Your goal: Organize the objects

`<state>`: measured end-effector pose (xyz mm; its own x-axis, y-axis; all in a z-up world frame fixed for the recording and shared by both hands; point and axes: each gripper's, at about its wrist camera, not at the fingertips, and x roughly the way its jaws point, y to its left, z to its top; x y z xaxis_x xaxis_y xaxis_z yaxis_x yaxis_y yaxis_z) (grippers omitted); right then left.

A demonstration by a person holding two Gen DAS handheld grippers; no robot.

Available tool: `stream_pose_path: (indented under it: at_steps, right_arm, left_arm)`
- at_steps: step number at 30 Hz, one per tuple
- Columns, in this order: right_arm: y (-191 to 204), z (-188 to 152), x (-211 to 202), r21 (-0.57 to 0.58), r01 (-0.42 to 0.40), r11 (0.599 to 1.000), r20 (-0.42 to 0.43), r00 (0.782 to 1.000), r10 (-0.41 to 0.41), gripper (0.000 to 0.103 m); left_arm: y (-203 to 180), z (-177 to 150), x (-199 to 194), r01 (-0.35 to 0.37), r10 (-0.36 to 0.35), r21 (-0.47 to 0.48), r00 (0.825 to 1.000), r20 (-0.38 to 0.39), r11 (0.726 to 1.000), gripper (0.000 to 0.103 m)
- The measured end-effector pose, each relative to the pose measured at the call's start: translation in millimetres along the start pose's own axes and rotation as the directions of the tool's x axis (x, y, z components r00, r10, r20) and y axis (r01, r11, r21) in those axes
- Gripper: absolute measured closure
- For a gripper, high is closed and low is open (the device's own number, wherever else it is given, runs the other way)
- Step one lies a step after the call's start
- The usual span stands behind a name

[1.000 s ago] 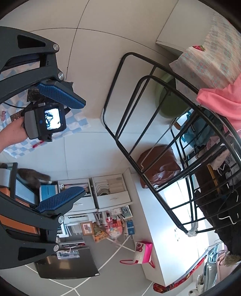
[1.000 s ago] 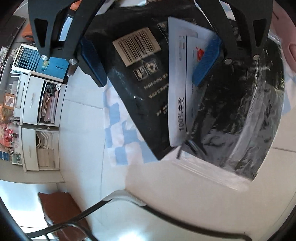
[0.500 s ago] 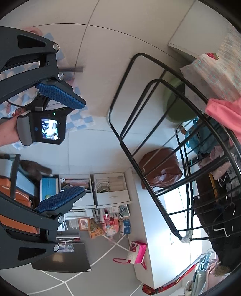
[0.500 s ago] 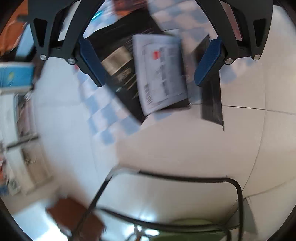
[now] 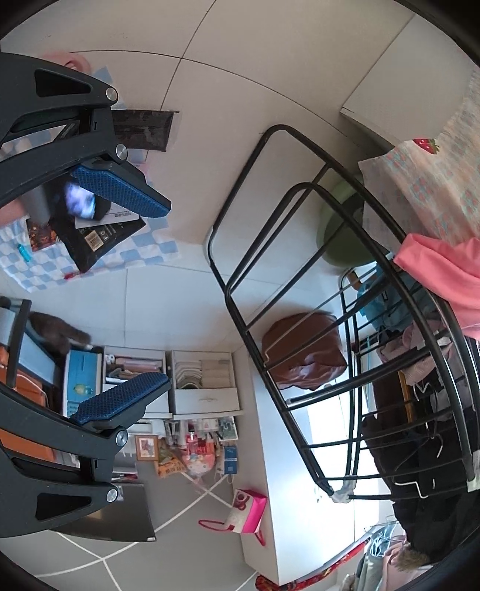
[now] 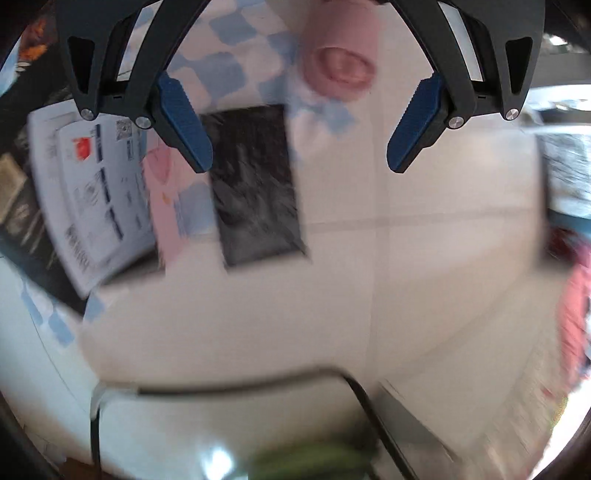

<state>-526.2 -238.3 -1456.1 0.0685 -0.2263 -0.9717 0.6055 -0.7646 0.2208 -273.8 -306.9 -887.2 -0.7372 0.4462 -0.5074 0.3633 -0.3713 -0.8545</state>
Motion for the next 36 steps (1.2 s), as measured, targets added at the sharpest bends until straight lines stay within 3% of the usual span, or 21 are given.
stream_pose_path:
  at_steps: [4,8,10,13,15,16,21,23,26,28,32,36]
  right_arm:
    - [-23,-1,50,0.013,0.083,0.996,-0.069,0.994,-0.082,0.013]
    - [-26,-1,72,0.024,0.154,0.988,-0.125,0.981,-0.15,0.01]
    - [-27,-2,84,0.014,0.164,0.986,-0.189,0.969,-0.159,0.004]
    - [-29,-7,97,-0.026,0.193,0.981,-0.253,0.948,-0.193,0.004]
    - [-32,-11,104,-0.061,0.22,0.974,-0.27,0.935,-0.229,0.004]
    - [-32,-13,104,-0.079,0.224,0.971,-0.26,0.936,-0.237,0.0]
    - [-33,-12,96,-0.141,0.214,0.967,-0.21,0.948,-0.24,0.0]
    - [-32,-10,89,-0.179,0.21,0.961,-0.195,0.95,-0.244,0.007]
    - [-29,-5,74,-0.229,0.205,0.952,-0.167,0.955,-0.246,0.04]
    - [-28,-1,68,-0.243,0.204,0.948,-0.178,0.951,-0.251,0.091]
    - [-32,1,54,-0.242,0.152,0.958,-0.202,0.958,-0.203,0.092]
    - [-45,4,-1,-0.178,0.051,0.983,-0.134,0.988,-0.076,0.092]
  left_arm:
    - [-3,2,3,0.004,-0.004,0.004,1.0,-0.018,1.0,0.018]
    - [1,5,4,0.01,-0.011,-0.019,0.999,-0.032,1.0,0.018]
    - [5,8,4,0.014,-0.016,-0.042,0.999,-0.038,0.999,0.018]
    - [8,11,5,0.016,-0.019,-0.066,0.999,-0.043,0.998,0.018]
    - [8,14,5,0.017,-0.02,-0.074,0.999,-0.046,0.997,0.018]
    - [8,15,4,0.016,-0.02,-0.075,0.999,-0.045,0.997,0.018]
    - [12,18,4,0.013,-0.018,-0.098,0.999,-0.043,0.995,0.018]
    - [12,18,5,0.015,-0.02,-0.105,0.999,-0.048,0.994,0.018]
    - [11,17,7,0.023,-0.029,-0.11,0.998,-0.058,0.994,0.018]
    - [9,17,8,0.026,-0.033,-0.111,0.997,-0.063,0.993,0.018]
    - [11,16,10,0.03,-0.039,-0.124,0.996,-0.077,0.992,0.018]
    - [18,21,5,0.025,-0.034,-0.155,0.998,-0.051,0.988,0.018]
